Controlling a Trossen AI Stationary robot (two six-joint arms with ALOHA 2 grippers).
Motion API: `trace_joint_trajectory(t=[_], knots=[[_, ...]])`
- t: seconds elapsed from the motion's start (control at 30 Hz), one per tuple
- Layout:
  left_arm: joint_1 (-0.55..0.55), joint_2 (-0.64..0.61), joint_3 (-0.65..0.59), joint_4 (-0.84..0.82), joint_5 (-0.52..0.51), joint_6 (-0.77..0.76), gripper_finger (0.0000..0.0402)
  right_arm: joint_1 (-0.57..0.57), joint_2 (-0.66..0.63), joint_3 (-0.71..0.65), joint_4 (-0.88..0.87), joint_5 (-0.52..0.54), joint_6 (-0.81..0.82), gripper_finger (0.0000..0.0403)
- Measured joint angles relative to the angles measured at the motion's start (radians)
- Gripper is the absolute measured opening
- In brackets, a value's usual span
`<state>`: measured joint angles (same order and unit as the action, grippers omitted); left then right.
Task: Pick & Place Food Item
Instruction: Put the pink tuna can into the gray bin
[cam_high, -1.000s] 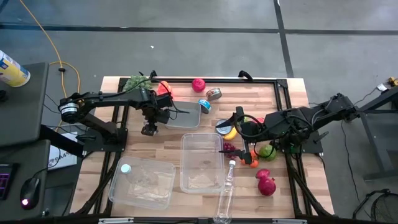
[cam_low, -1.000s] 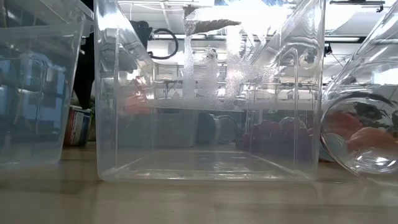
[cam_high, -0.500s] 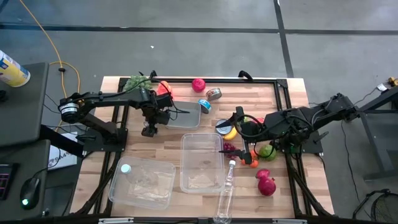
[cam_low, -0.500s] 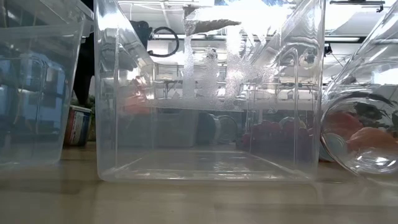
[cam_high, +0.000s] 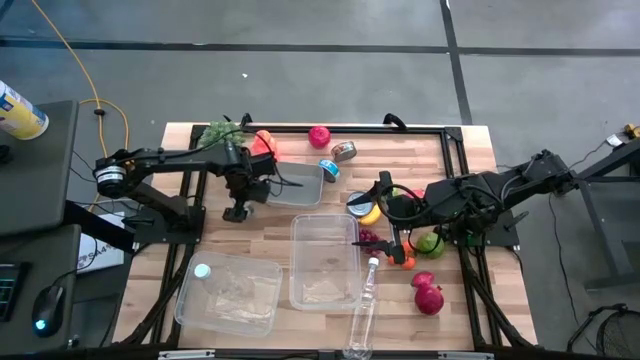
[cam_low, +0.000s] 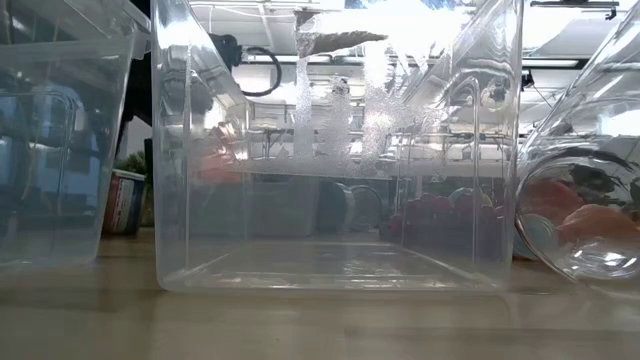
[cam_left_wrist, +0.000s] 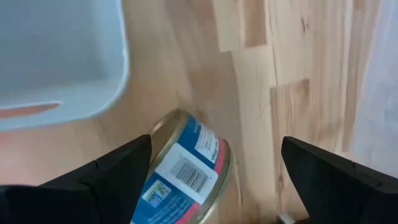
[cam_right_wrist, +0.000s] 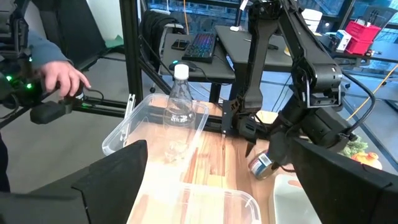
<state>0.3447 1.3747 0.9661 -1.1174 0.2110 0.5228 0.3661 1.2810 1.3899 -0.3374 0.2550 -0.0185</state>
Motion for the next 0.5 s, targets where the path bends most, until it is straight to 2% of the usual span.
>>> trace_joint_trajectory(t=[0.17,0.37,0.5], knots=[[-0.026,0.000,0.000,-0.026,-0.014,0.123,0.0352,0.000,0.000,0.000,-0.003,0.000,0.000,0.0382],[-0.044,0.001,0.000,-0.027,-0.142,0.242,0.0352,0.000,0.000,0.000,-0.003,0.000,0.000,0.0382],[-0.048,0.001,0.000,-0.027,-0.161,0.307,0.0352,0.000,0.000,0.000,-0.003,0.000,0.000,0.0382]])
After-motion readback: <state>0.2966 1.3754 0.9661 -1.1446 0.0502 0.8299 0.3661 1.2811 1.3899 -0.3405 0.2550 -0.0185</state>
